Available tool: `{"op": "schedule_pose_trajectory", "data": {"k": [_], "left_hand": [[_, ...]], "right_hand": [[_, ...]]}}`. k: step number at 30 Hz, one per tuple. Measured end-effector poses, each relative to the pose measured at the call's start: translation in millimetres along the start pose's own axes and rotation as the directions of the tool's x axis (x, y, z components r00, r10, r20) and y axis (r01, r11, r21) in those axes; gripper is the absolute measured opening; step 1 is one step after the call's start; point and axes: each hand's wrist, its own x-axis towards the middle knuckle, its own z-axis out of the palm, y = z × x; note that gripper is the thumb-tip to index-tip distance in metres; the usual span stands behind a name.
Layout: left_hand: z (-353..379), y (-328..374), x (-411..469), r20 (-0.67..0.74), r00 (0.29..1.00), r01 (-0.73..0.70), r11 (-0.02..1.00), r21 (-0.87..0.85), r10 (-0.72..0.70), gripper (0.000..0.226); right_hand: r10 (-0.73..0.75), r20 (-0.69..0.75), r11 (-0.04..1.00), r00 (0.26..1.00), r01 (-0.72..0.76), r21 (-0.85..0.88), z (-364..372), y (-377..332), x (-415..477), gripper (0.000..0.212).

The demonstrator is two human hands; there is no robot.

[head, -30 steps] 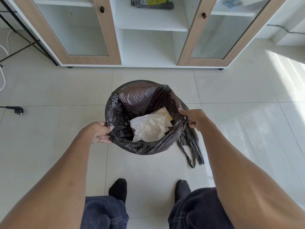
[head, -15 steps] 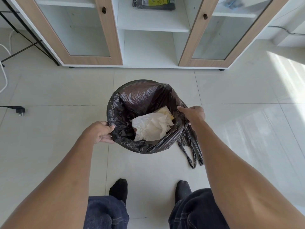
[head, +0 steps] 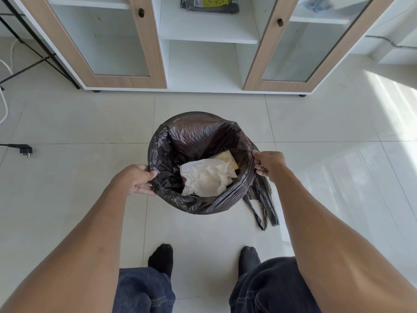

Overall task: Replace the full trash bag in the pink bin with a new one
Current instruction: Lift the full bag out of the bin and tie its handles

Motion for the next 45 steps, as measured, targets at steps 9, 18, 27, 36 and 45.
{"op": "schedule_pose_trajectory", "data": {"k": [9,18,27,36,45], "left_hand": [[0,2,0,0.001,1.0,0.006,1.0,0.023,-0.006,0.032],[-3,1,0,-0.012,1.0,0.008,0.999,0.035,-0.008,0.033],[3,4,1,0.006,1.0,-0.01,1.0,0.024,0.01,0.03],[-3,1,2,-0.003,1.0,-0.006,0.999,0.037,0.006,0.034],[-4,0,8,0.008,1.0,-0.004,0.997,0.078,0.003,0.035]], "right_hand": [[0.15,0.038,0.962,0.988,-0.137,-0.235,-6,-5,10,0.036],[0.233,0.171,0.968,0.957,-0.212,-0.131,-7,13,12,0.02],[0.095,-0.009,0.987,0.995,-0.093,0.131,3,12,17,0.015],[0.009,-0.008,0.999,1.0,-0.009,0.053,4,16,22,0.02],[0.054,0.129,0.998,0.99,-0.057,0.019,3,15,18,0.027]]}}
